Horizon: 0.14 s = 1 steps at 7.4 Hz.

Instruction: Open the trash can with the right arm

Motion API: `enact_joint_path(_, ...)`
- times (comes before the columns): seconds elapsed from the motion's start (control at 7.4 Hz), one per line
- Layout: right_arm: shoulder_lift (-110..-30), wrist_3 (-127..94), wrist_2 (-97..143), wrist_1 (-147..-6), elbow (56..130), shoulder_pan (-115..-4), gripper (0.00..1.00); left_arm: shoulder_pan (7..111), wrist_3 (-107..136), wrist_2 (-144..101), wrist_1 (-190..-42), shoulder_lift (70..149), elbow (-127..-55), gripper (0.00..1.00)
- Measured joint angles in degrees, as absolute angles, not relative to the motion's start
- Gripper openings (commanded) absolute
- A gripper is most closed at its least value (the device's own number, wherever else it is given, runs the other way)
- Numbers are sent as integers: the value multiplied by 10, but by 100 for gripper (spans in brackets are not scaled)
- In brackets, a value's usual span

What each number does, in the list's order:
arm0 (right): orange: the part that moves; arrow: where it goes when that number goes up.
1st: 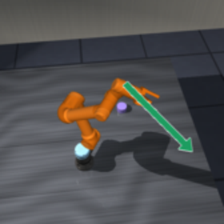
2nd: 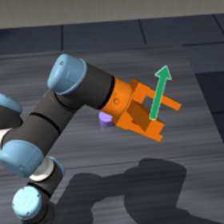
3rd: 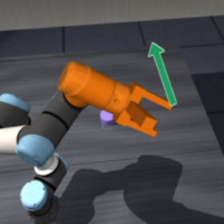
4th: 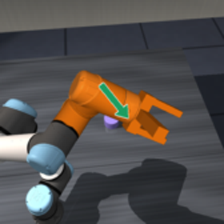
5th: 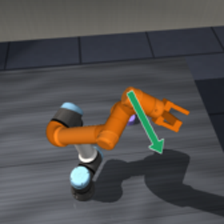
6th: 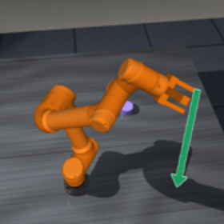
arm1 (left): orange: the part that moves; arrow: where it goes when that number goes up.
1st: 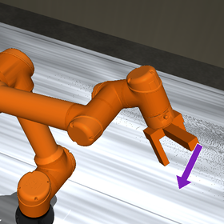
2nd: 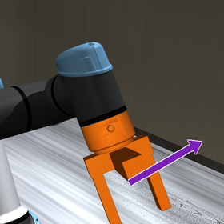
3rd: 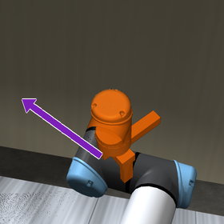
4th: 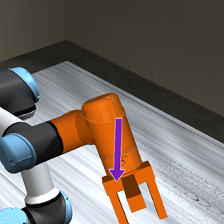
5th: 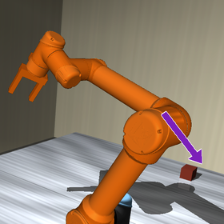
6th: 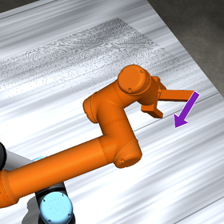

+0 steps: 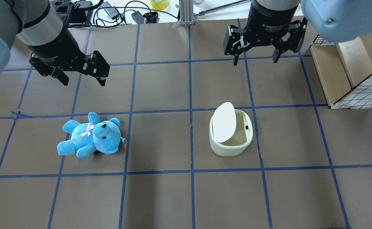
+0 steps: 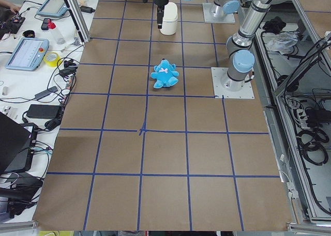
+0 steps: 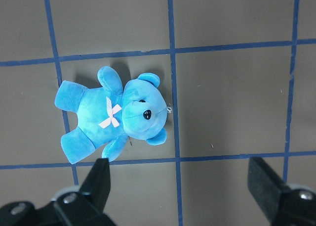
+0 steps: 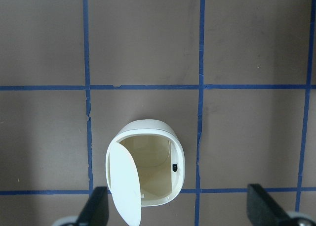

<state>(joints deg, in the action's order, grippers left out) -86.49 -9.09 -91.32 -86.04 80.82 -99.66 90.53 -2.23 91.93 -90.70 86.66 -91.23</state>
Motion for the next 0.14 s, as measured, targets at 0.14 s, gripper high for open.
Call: enact_joint_path(0.14,-865,-90,-914,-862,809,-997,100,905,-22,919,-907,867,-912,100)
